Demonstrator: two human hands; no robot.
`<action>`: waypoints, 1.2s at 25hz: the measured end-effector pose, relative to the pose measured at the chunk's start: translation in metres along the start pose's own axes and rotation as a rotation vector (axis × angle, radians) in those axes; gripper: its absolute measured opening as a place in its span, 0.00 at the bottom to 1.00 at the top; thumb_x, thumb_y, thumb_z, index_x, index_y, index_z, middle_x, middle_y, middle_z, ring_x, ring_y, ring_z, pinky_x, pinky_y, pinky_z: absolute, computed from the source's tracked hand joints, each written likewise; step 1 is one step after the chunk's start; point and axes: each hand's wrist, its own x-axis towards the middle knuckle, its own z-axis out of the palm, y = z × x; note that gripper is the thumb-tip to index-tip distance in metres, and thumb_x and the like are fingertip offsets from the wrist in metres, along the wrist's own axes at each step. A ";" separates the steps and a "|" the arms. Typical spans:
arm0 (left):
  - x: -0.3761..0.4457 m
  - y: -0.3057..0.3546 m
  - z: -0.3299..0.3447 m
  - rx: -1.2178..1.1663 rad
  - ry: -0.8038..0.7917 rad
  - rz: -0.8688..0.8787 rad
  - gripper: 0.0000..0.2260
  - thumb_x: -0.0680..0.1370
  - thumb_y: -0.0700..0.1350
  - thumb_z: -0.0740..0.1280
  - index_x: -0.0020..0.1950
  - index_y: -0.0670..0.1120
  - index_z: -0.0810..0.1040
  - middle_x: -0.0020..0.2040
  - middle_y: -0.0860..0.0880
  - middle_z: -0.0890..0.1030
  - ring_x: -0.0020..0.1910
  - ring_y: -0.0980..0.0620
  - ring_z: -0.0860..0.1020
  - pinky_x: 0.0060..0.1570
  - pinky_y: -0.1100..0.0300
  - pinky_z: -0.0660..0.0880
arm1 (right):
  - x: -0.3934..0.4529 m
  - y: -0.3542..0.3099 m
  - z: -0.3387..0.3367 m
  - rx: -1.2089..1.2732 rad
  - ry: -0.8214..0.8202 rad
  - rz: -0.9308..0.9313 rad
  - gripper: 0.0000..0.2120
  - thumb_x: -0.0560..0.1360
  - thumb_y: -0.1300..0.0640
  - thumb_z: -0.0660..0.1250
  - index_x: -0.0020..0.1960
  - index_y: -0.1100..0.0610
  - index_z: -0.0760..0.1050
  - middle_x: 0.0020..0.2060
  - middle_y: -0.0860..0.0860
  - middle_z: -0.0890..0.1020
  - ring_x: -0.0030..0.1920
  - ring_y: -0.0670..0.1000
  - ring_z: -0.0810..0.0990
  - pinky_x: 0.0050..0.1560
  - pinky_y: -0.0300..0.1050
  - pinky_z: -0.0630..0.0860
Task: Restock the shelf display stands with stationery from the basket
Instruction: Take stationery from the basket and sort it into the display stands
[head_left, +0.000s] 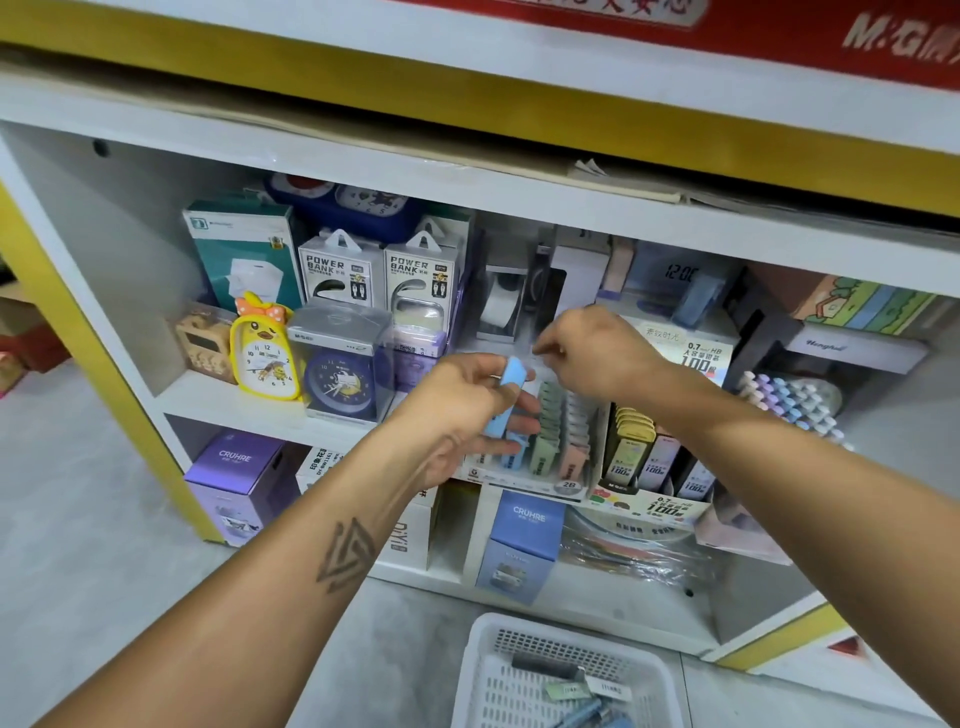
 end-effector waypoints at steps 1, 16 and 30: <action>-0.002 0.001 -0.001 -0.041 -0.006 -0.017 0.07 0.82 0.36 0.62 0.56 0.43 0.78 0.49 0.38 0.85 0.45 0.42 0.85 0.43 0.49 0.83 | -0.006 -0.006 -0.004 0.302 -0.019 0.049 0.07 0.80 0.57 0.66 0.54 0.51 0.83 0.46 0.51 0.86 0.45 0.51 0.84 0.45 0.44 0.80; 0.000 -0.008 -0.015 0.946 0.172 0.352 0.18 0.77 0.39 0.64 0.65 0.50 0.79 0.64 0.52 0.80 0.59 0.49 0.79 0.57 0.65 0.71 | -0.010 0.002 -0.020 0.172 0.190 0.009 0.03 0.74 0.56 0.74 0.47 0.50 0.83 0.40 0.46 0.84 0.44 0.49 0.83 0.51 0.44 0.80; 0.002 -0.026 -0.016 1.294 -0.134 0.408 0.21 0.74 0.39 0.64 0.65 0.54 0.78 0.68 0.49 0.76 0.63 0.46 0.75 0.61 0.51 0.74 | -0.001 0.000 0.038 0.054 0.182 0.014 0.07 0.73 0.54 0.75 0.51 0.50 0.85 0.48 0.48 0.85 0.50 0.51 0.83 0.54 0.47 0.79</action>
